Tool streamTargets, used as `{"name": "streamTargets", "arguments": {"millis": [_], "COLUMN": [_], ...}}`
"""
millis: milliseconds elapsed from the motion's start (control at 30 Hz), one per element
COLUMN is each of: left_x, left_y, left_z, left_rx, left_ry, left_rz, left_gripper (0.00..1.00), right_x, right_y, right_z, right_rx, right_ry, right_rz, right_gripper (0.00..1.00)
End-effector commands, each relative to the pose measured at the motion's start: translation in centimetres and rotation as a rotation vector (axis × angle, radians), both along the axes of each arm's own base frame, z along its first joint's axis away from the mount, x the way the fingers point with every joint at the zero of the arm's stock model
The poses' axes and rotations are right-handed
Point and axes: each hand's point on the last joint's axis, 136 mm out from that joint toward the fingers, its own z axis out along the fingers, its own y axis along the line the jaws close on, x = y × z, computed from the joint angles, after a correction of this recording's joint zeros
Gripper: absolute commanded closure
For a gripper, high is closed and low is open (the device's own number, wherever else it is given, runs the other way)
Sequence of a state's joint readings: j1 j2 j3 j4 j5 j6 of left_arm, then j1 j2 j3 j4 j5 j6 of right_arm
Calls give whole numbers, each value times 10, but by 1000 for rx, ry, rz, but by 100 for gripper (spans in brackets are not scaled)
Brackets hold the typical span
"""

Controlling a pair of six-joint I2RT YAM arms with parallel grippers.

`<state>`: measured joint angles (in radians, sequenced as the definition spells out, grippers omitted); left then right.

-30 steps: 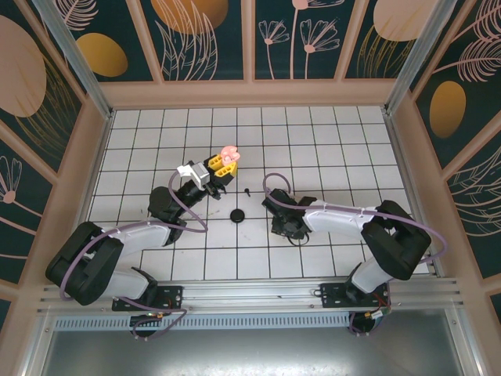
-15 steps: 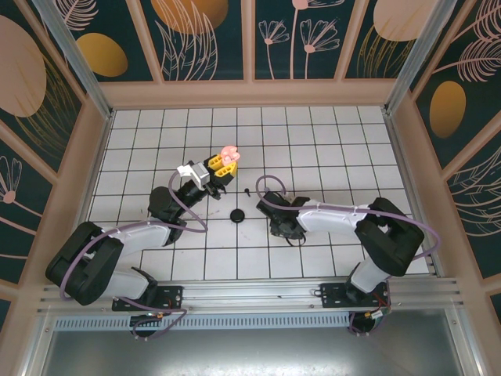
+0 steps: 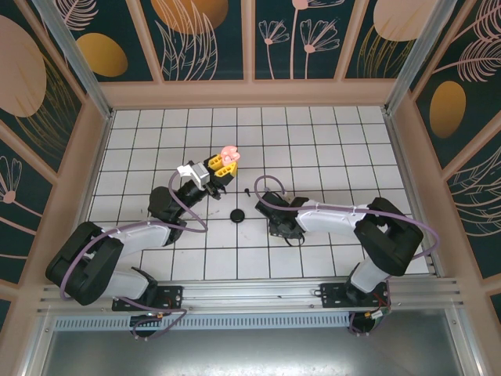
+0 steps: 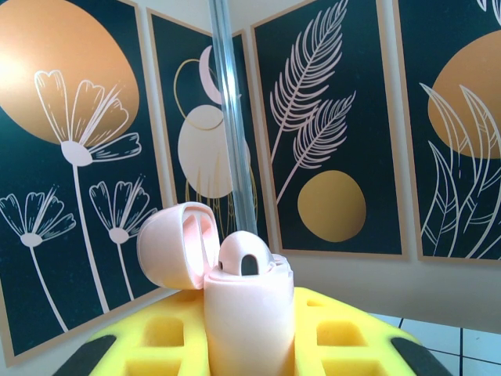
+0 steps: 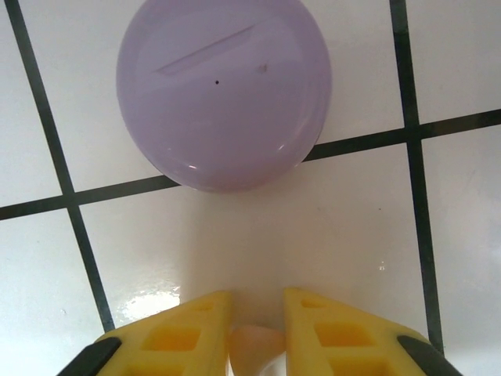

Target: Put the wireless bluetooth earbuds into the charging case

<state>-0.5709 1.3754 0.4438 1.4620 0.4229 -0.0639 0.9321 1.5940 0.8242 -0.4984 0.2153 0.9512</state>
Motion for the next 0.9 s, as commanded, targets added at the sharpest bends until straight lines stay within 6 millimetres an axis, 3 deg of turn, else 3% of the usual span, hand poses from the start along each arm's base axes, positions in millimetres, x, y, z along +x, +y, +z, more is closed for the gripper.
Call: {"name": "streamTargets", "arguments": {"millis": [0,200,567,733,867], "left_x": [-8,-8,-7,-6,-5], "left_y": [-1,-2,-2,-3,-4], "left_z": [9,9,11,9,7], "left_rx": [-17,-16,-10,1,15], "left_ry": [-35,-32,-32,-30,-31], "left_rz": [-24,-25,-22,-19,-15], "left_gripper": [100,100,100,100,100], "right_x": [-6,-3,12,28,49], "right_y": [6,7,13,17,19], "right_z": [-5,5,55,93,138], "right_rx": [25,51,171,254,320], "right_ry": [21,-8,-127,-213,-309], "right_rz": [5,-1,-29,-38,-29], "right_gripper": [79,82,83,83,83]}}
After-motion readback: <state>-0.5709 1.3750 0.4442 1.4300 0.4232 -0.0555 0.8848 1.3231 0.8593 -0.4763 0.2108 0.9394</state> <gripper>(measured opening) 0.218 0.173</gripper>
